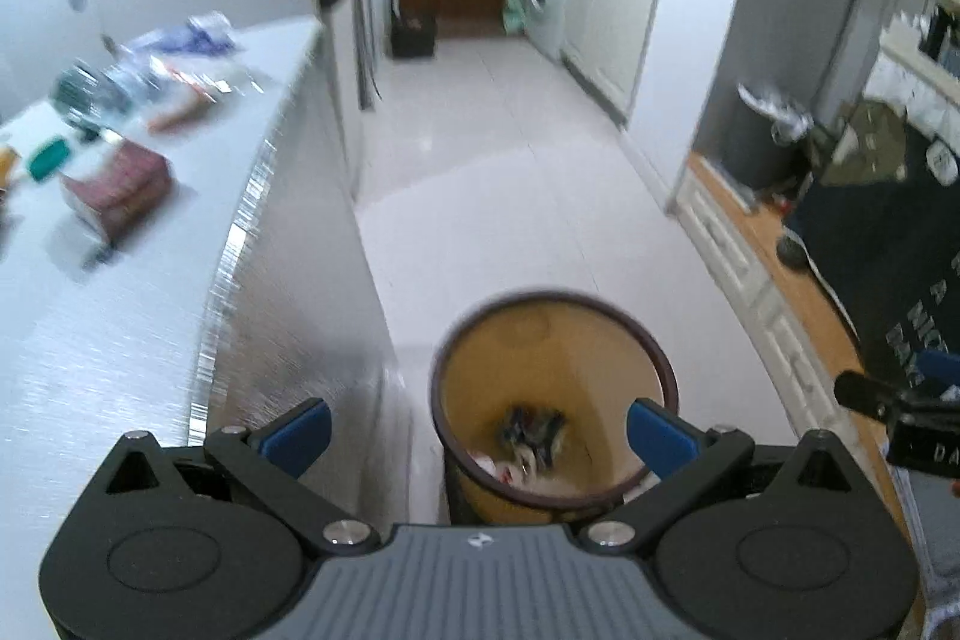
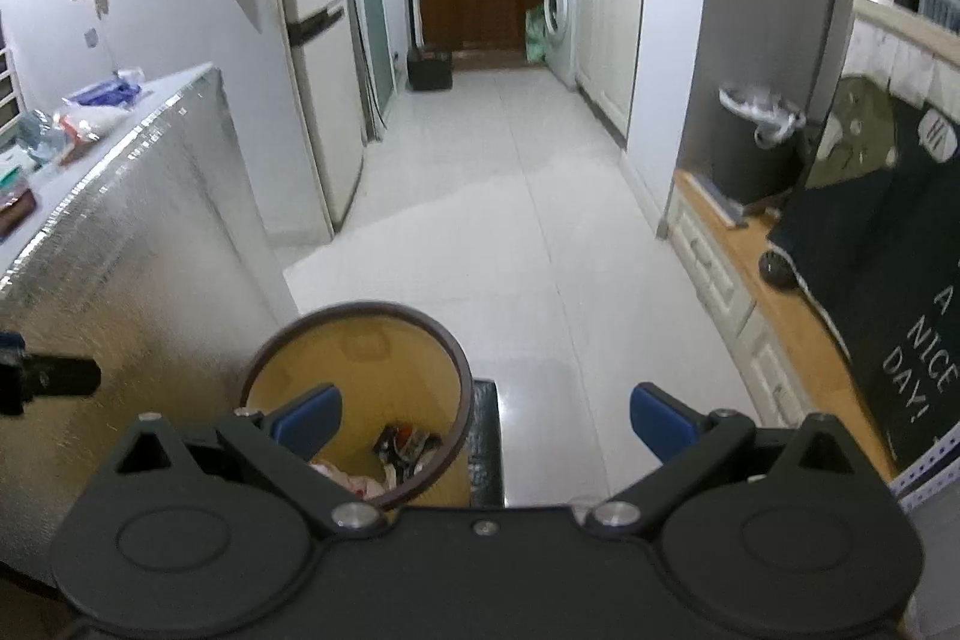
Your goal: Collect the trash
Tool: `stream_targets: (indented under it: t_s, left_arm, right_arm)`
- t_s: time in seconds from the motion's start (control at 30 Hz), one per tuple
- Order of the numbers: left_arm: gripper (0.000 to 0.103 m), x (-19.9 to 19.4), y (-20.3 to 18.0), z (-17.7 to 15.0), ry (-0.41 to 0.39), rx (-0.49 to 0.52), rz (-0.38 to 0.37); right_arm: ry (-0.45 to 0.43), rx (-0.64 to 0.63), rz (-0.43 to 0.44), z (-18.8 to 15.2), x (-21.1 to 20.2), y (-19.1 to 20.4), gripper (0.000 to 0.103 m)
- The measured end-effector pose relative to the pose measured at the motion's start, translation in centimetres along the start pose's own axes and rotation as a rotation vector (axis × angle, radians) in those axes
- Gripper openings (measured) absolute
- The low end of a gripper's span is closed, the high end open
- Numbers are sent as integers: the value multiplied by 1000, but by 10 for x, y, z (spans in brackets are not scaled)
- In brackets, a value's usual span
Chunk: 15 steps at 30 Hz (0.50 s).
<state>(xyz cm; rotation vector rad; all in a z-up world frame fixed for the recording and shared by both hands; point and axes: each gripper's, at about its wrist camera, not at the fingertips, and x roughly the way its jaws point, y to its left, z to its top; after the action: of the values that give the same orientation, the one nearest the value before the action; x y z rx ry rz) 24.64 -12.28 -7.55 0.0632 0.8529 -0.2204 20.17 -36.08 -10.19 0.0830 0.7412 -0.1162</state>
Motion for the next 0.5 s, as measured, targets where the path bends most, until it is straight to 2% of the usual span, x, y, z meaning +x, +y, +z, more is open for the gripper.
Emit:
stream_targets:
  t_s: [0.23, 0.5]
  left_arm:
    - [103, -45, 24, -1, -135, -42, 65]
    - [103, -92, 65, -10, -263, -113, 195]
  right_arm:
    - [-159, -48, 5, 10, -33, 25, 103]
    - [-347, -136, 81, 26, -61, 74, 103]
